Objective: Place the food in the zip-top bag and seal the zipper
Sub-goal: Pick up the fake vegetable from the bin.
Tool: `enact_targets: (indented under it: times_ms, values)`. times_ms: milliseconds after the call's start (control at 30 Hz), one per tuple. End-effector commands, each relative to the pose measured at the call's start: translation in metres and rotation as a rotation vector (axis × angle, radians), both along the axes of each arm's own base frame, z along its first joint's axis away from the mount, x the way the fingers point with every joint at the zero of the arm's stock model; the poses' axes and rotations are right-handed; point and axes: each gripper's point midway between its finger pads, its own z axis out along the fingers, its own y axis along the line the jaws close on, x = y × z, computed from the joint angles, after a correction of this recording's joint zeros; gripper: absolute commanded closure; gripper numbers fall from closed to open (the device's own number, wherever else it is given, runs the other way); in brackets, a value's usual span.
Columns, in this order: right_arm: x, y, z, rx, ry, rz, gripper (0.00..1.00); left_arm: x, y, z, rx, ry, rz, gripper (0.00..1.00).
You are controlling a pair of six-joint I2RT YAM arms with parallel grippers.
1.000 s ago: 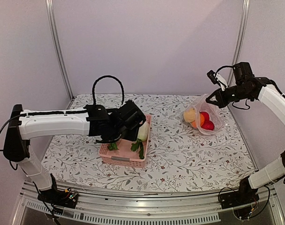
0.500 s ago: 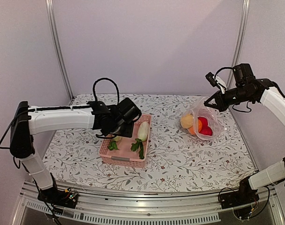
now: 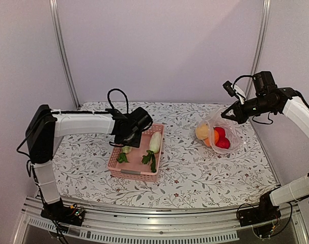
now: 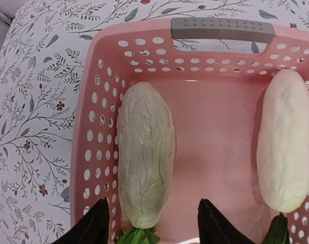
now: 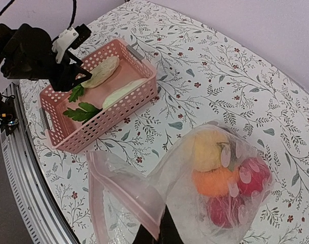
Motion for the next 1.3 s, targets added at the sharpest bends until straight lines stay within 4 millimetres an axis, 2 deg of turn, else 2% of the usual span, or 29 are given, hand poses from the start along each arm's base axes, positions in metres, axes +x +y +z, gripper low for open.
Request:
enact_targets:
  times_ms: [0,100,433,600,700,833,1067,1200,1267]
  values:
    - [-0.008,0.003,0.002,0.011,-0.005,0.022,1.00,0.020,0.007,-0.011,0.042,0.016,0.024,0.39]
    - [-0.008,0.003,0.002,0.012,-0.006,0.024,1.00,0.030,0.009,-0.019,0.067,0.027,0.038,0.35]
    - [-0.008,0.003,0.001,0.013,0.003,0.027,1.00,0.043,0.012,-0.054,0.094,0.097,0.060,0.37]
    - [-0.007,0.004,0.000,0.013,0.008,0.029,1.00,0.044,0.010,-0.065,0.097,0.121,0.058,0.46]
    - [-0.006,0.004,0.000,0.011,0.008,0.027,1.00,0.043,0.007,-0.061,0.086,0.118,0.052,0.56]
    - [-0.006,0.003,0.001,0.007,0.006,0.025,1.00,0.040,-0.002,-0.035,0.062,0.073,0.024,0.65]
    - [-0.007,0.004,0.000,-0.020,0.006,0.029,1.00,0.018,-0.028,0.042,-0.033,-0.053,-0.071,0.67]
    - [-0.013,0.008,-0.003,-0.036,0.018,0.054,1.00,-0.001,-0.053,0.090,-0.131,-0.144,-0.166,0.68]
    - [-0.016,0.011,-0.004,-0.038,0.023,0.068,1.00,-0.013,-0.073,0.118,-0.204,-0.211,-0.260,0.70]
